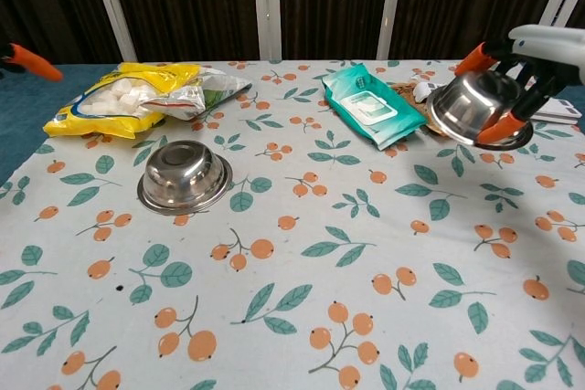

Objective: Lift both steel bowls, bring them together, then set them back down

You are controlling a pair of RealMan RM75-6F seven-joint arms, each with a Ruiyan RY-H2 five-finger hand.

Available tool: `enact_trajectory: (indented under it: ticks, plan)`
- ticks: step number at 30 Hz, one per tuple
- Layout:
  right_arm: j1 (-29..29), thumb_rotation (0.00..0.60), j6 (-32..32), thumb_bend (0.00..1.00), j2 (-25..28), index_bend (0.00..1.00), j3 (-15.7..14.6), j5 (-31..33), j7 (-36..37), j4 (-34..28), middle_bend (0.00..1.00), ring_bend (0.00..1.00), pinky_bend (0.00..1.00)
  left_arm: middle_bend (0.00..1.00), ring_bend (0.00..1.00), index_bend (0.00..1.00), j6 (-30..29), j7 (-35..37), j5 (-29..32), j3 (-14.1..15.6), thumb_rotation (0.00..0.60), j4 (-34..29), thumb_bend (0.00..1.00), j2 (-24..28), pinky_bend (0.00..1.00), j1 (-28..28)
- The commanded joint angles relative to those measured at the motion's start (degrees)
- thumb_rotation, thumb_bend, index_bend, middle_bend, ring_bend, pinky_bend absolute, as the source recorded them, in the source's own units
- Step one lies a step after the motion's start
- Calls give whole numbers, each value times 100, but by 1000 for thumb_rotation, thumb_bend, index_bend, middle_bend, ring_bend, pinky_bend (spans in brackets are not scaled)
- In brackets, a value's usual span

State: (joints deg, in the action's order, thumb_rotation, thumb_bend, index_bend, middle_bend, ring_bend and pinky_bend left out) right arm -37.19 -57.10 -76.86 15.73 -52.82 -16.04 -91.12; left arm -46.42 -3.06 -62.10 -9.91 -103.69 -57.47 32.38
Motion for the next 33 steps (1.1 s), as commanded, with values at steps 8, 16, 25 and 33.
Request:
enact_trajectory:
  ticks: [8, 16, 25, 33]
  plan:
    - [177, 600, -48, 39, 406, 412, -28, -127, 296, -84, 307, 343, 424, 0, 0, 151, 618, -636, 909, -77, 600, 1198, 0, -1545, 0, 1065]
    - [228, 600, -40, 39, 583, 417, -21, -88, 402, -16, 306, 343, 425, 0, 0, 151, 768, -930, 1440, -21, 600, 1662, 0, -2172, 0, 1534]
    - [230, 600, -2, 39, 630, 417, -31, -81, 506, 70, 306, 343, 425, 0, 0, 145, 751, -1032, 1709, 72, 600, 1995, 0, -2608, 37, 1795]
    - [229, 600, 36, 38, 631, 417, -53, -75, 579, 164, 306, 342, 424, 0, 0, 143, 625, -1083, 1786, 132, 600, 2159, 0, -2735, 94, 1871]
